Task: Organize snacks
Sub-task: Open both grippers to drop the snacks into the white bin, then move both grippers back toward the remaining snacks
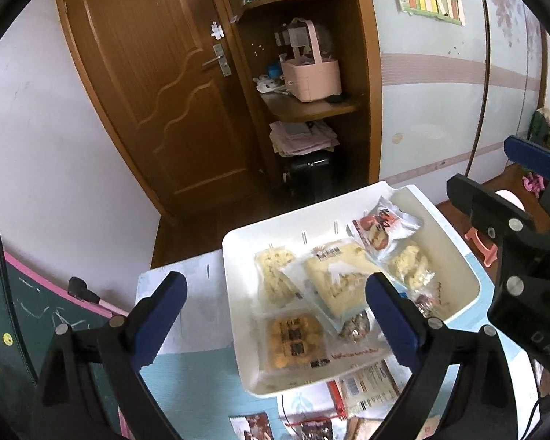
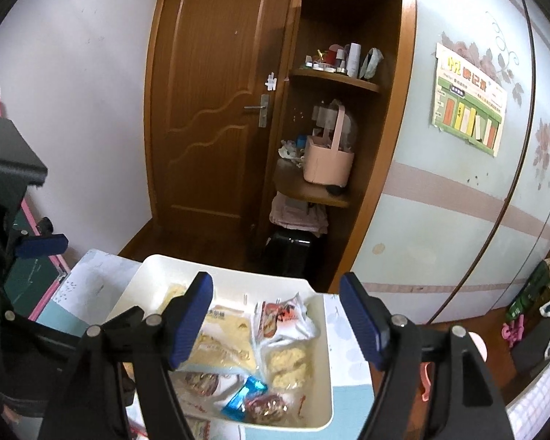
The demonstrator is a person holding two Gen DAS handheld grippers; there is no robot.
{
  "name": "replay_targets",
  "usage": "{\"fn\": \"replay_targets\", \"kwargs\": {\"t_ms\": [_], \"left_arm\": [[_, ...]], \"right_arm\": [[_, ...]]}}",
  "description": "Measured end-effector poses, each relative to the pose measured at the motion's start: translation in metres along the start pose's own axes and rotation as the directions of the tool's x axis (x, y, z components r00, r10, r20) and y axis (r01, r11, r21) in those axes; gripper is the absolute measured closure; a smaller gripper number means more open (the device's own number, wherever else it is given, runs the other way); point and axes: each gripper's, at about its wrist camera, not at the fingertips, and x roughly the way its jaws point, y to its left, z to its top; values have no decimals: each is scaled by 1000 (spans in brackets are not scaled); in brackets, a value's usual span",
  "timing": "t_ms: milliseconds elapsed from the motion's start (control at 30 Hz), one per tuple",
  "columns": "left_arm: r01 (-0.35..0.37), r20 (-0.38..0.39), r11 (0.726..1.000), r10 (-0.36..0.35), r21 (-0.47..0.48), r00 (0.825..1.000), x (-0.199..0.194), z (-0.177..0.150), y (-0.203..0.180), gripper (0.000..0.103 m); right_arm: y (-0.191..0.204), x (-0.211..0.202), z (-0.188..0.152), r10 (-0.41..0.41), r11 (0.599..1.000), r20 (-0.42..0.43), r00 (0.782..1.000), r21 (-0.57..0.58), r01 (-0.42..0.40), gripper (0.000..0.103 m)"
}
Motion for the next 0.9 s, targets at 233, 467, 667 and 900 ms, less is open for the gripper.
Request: {"fn": "replay_targets", "kwargs": {"t_ms": [233, 467, 667, 900], "left_arm": [[61, 21, 997, -60, -46, 998, -36, -31, 13, 5], [92, 29, 992, -90, -91, 996, -62, -70, 18, 5], [120, 40, 982, -116, -145, 992, -81, -102, 21, 5], [90, 60, 983, -81, -160, 995, -97, -133, 22, 5]], "right_arm": [[-3, -36, -23, 18, 996, 1, 1000, 84, -18, 31], [-4, -65, -55, 62, 983, 3, 998, 170, -61, 31], [4, -97, -78, 37, 987, 39, 999, 154, -43, 31], [14, -119, -101, 41, 991, 46, 998, 125, -47, 31]]}}
